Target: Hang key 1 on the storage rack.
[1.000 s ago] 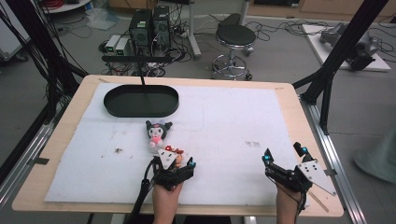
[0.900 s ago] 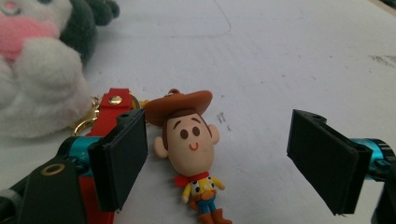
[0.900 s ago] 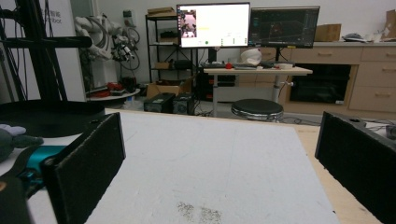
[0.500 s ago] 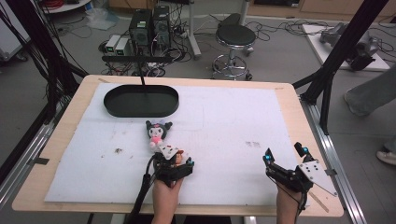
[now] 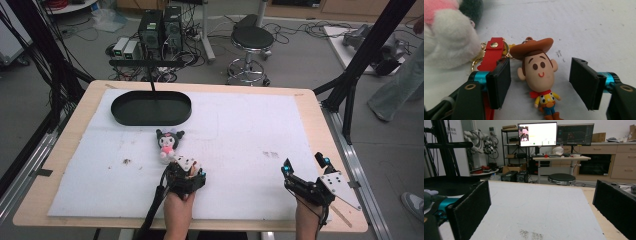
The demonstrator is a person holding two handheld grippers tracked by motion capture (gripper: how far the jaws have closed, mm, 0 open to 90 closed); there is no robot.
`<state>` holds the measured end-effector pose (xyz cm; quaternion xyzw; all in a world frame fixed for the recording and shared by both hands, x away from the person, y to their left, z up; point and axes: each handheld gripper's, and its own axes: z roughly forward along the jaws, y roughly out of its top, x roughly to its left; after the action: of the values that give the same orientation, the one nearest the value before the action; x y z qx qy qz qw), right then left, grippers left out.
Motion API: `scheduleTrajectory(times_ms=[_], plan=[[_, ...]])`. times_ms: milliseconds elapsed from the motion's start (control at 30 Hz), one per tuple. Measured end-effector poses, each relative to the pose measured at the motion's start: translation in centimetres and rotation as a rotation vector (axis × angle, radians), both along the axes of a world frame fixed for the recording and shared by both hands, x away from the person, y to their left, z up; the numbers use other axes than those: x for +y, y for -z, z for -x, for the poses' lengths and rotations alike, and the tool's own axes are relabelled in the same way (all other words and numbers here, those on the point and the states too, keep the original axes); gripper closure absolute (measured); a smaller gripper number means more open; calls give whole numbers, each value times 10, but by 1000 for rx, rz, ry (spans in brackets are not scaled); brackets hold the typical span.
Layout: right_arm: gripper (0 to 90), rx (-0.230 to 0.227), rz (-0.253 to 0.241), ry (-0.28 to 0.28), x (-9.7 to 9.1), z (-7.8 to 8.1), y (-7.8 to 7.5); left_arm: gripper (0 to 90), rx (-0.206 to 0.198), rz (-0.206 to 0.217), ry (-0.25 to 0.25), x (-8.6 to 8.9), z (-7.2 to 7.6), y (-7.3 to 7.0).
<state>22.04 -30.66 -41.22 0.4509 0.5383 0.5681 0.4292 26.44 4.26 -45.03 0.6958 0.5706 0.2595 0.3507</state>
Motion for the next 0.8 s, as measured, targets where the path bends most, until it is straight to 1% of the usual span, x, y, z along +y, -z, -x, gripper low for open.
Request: scheduleTrajectory(times_ms=[167, 233, 500, 600, 633, 667, 700, 733, 767, 800], plan=[[8, -1, -4, 0, 0, 0, 0, 386, -3, -13, -8, 0, 0, 0], [7, -7, 2, -1, 0, 0, 0, 394, -4, -16, -9, 0, 0, 0], [8, -5, -1, -1, 1, 0, -1, 404, -7, -31, -11, -2, 0, 1], [8, -10, -2, -4, 2, 0, -1, 407, -8, -26, -13, -2, 1, 1], [8, -10, -1, -4, 2, 0, -1, 416, -8, -33, -13, -2, 1, 0], [8, -11, -1, -3, 2, 0, -1, 426, -8, -33, -13, -2, 1, 0], [8, -10, 1, -3, 2, 0, -1, 460, -12, -35, -9, -2, 1, 0], [8, -10, 2, -3, 2, 0, -1, 531, -21, -35, 0, -2, 2, 0], [8, -10, 1, -4, 2, 0, -1, 552, -25, -41, 15, -3, 2, 0], [8, -10, 3, -4, 1, 0, -1, 553, -25, -41, 15, -3, 2, 0]])
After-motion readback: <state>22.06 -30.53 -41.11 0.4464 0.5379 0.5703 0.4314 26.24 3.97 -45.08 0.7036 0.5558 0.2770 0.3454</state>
